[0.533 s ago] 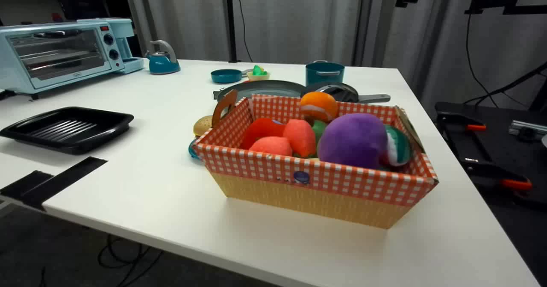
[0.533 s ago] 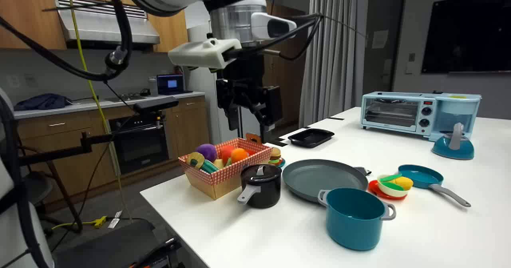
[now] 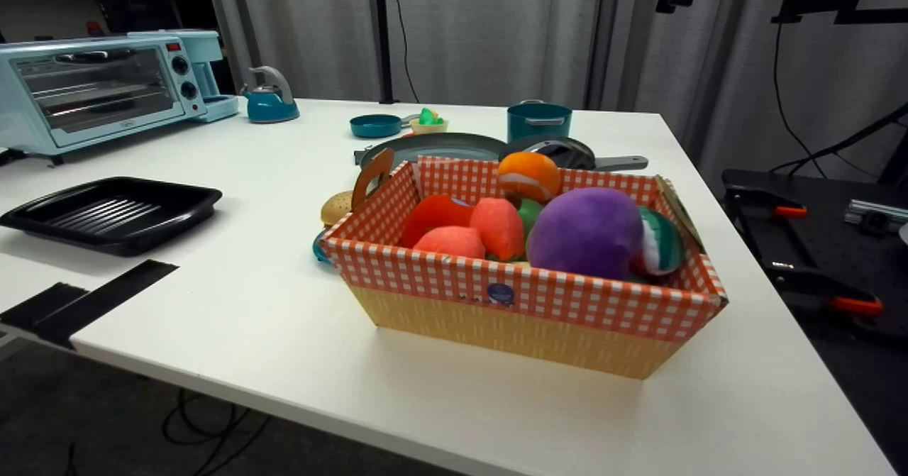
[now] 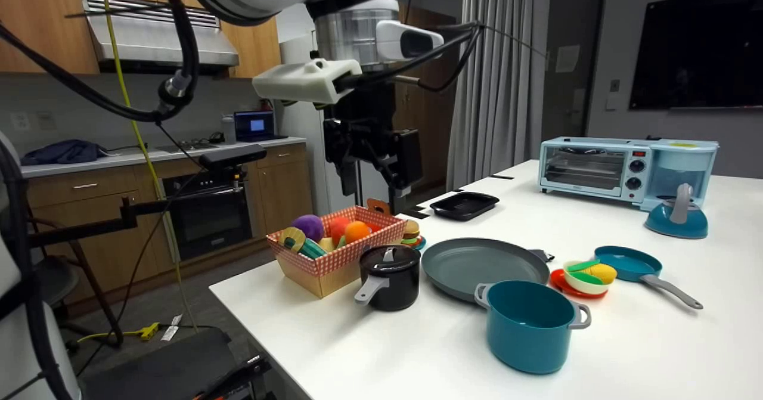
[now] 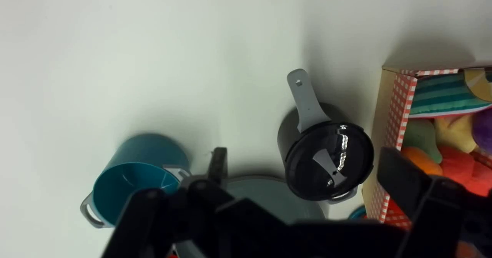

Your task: Uncover the small pot,put a plush toy in the pot and cover it

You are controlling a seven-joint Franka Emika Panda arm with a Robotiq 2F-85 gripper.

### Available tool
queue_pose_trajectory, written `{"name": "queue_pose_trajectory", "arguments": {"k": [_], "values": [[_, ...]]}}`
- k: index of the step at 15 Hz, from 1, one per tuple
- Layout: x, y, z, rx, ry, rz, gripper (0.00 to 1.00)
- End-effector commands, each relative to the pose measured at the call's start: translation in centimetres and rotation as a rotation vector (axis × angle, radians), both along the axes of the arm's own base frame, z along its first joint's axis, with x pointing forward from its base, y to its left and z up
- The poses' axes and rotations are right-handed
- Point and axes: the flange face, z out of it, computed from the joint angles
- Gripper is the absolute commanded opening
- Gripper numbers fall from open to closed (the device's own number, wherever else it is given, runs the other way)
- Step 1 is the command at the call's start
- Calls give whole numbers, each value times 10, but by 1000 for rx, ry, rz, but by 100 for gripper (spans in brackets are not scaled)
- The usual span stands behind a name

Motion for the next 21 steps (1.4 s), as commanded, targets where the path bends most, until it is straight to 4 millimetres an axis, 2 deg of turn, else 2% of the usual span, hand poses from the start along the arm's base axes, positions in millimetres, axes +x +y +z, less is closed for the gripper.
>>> {"name": "queue_pose_trajectory", "arguments": {"k": [1, 17, 21], "values": [[0, 0, 1, 0, 1, 0, 100], [2, 0, 0, -6, -3, 0, 100], [10, 6, -10, -29, 25, 18, 100]]}}
